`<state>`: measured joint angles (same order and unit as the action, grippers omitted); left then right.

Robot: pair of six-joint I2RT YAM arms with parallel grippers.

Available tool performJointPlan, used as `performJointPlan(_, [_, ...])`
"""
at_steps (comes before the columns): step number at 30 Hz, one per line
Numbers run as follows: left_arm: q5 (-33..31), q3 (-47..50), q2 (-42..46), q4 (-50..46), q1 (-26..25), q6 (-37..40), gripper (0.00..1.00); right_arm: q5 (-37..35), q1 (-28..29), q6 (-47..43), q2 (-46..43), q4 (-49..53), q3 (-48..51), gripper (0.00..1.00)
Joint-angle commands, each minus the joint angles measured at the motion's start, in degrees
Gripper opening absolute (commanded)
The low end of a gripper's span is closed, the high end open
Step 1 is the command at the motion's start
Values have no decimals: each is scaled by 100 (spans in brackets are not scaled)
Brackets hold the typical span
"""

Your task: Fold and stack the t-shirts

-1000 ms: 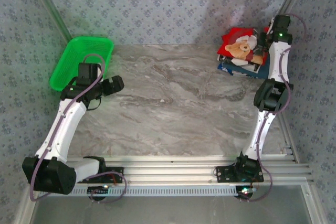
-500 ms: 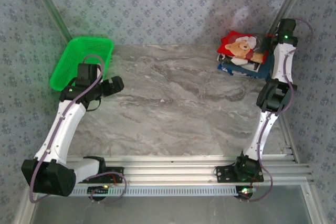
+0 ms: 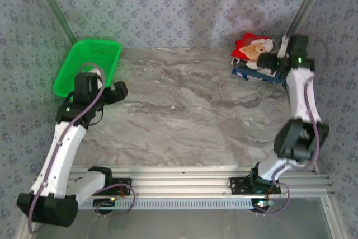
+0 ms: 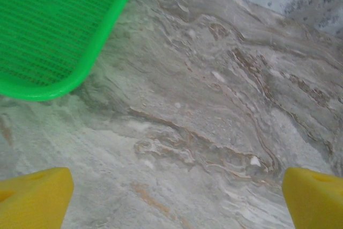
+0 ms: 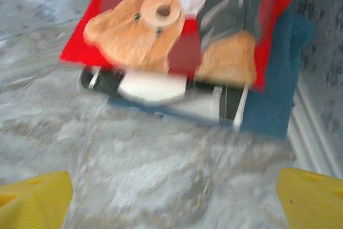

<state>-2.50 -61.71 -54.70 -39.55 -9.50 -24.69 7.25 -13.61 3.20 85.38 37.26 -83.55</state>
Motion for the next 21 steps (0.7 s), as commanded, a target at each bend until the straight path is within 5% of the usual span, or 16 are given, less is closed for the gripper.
performJointPlan(1, [-923, 680, 546, 287, 60, -12, 100, 540, -243, 199, -1639, -1166, 2114, 100])
performJointPlan(5, [-1458, 1891, 1132, 1172, 451, 157, 100, 274, -306, 545, -3301, -2001, 4333, 100])
performJointPlan(10, [-1411, 3759, 1624, 3862, 921, 1159, 100, -215, -215, 697, -4179, -3888, 6320, 100])
performJointPlan(14, [-1170, 4181, 1200, 4909, 1293, 1440, 100, -224, -143, 892, -3574, -4535, 6532, 100])
performJointPlan(21, [-792, 4363, -26, 6258, 1682, 1614, 100, -388, 270, 449, -2079, -7442, 7056, 100])
